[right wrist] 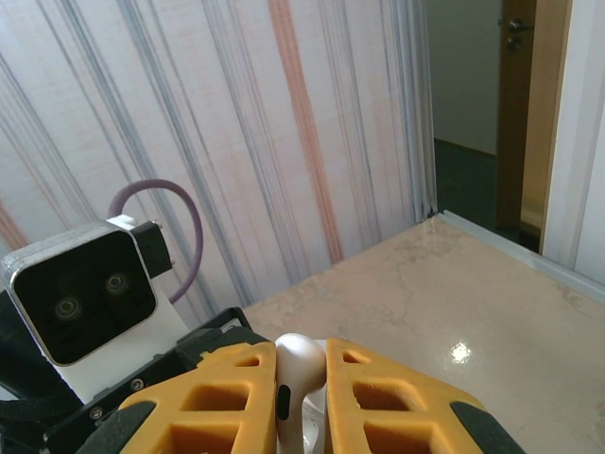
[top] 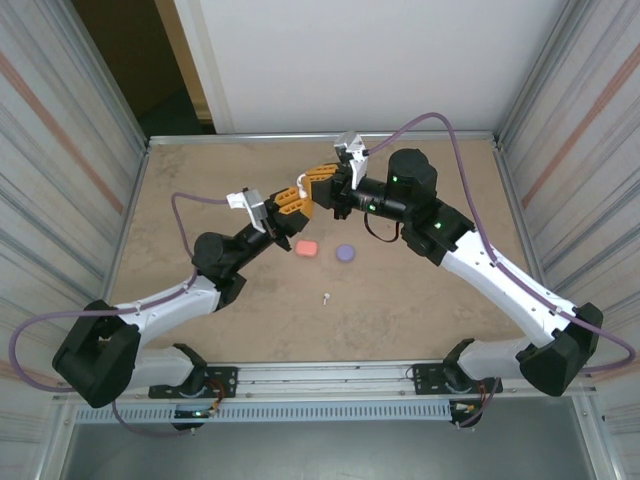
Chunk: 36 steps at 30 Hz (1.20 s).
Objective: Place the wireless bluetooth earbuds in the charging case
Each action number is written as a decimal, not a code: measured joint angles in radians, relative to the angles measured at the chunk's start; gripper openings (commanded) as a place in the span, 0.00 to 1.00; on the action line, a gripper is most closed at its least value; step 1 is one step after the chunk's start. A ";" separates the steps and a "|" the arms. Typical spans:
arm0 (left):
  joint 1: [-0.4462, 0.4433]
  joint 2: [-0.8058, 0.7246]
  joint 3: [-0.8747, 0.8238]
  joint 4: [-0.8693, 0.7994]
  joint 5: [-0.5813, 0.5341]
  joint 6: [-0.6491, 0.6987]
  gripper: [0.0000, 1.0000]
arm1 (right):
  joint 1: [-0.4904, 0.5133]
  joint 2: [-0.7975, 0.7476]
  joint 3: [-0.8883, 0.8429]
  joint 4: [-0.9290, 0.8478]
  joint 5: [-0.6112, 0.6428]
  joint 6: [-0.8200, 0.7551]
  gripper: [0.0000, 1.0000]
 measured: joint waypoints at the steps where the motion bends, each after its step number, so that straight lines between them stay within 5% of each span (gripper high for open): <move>1: 0.000 0.000 0.000 0.000 -0.002 0.000 0.00 | 0.000 0.000 -0.001 0.002 0.001 0.000 0.15; 13: 0.000 0.000 -0.004 0.002 -0.012 0.001 0.00 | -0.001 0.000 -0.012 0.002 0.002 0.012 0.21; 36: 0.000 -0.019 -0.029 0.014 0.008 0.087 0.00 | -0.067 -0.080 -0.006 -0.067 -0.027 0.035 0.47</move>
